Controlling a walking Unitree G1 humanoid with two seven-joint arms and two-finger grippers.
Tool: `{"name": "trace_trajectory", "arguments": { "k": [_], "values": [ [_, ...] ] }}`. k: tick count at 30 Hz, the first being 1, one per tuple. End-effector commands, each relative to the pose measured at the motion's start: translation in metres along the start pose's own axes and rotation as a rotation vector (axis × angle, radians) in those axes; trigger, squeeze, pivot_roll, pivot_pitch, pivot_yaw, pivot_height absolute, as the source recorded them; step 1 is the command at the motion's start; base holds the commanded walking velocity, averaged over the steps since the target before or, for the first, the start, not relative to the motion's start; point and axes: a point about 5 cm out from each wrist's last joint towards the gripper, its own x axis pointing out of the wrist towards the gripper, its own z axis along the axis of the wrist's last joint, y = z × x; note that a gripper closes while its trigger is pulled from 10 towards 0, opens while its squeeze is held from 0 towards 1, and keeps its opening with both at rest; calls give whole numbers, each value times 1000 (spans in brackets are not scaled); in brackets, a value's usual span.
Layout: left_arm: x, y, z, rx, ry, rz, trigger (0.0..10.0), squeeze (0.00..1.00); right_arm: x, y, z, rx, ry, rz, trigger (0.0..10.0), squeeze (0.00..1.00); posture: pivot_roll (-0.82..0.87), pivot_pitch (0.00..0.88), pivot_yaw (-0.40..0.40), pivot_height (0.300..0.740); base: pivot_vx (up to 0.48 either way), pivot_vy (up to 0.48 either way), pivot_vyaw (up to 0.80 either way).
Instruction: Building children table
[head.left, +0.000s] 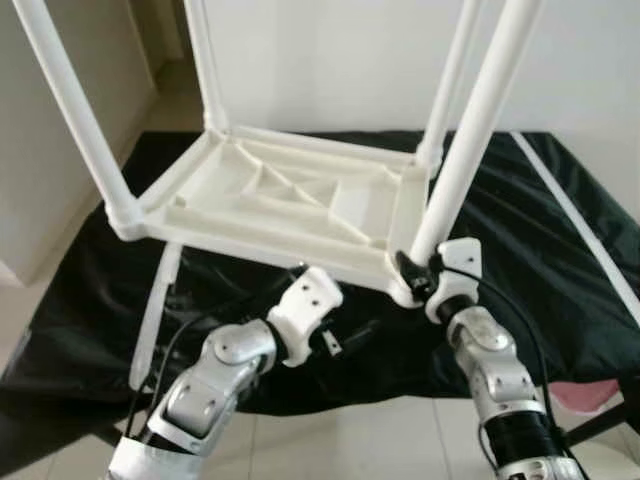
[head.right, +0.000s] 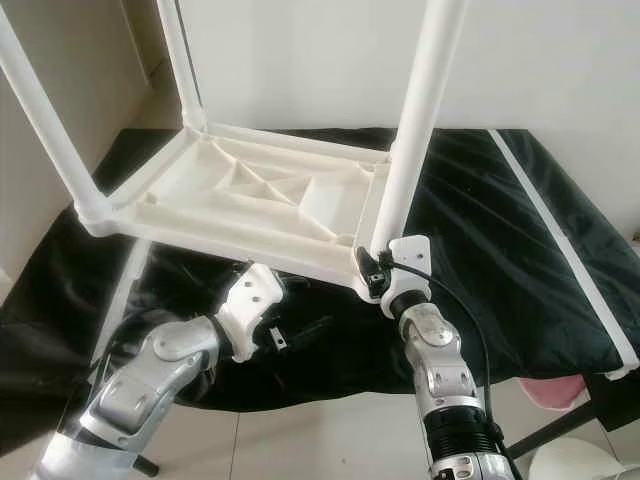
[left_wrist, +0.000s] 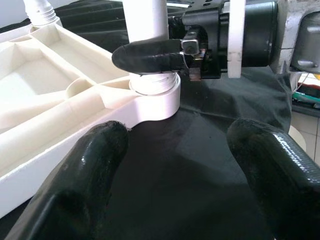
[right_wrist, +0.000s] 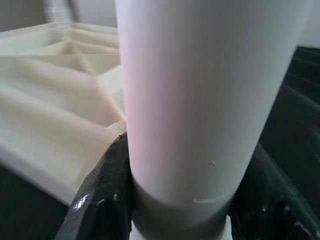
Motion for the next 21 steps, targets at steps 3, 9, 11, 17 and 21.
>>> {"name": "trace_trajectory", "arguments": {
  "k": [3,9,11,17,21],
  "values": [
    [2,-6,-1,-5,8,-92,10000,0,-12,-6,-25,67,133,-223,10000,0,9,50,12,740,0,0,0],
    [4,-7,0,-12,2,-92,10000,0,-18,18,-22,142,133,-319,10000,0,8,53,3,740,0,0,0],
    [4,-8,-1,-14,1,-94,10000,0,-17,21,-20,147,125,-289,10000,0,7,50,0,740,0,0,0],
    [4,-7,-1,-12,-1,-87,10000,0,-15,19,-16,126,105,-267,10000,0,11,46,-8,740,0,0,0],
    [5,-6,0,-13,-3,-81,10000,0,-14,20,-12,119,90,-254,10000,0,11,43,-11,740,0,0,0]
  ]
}}
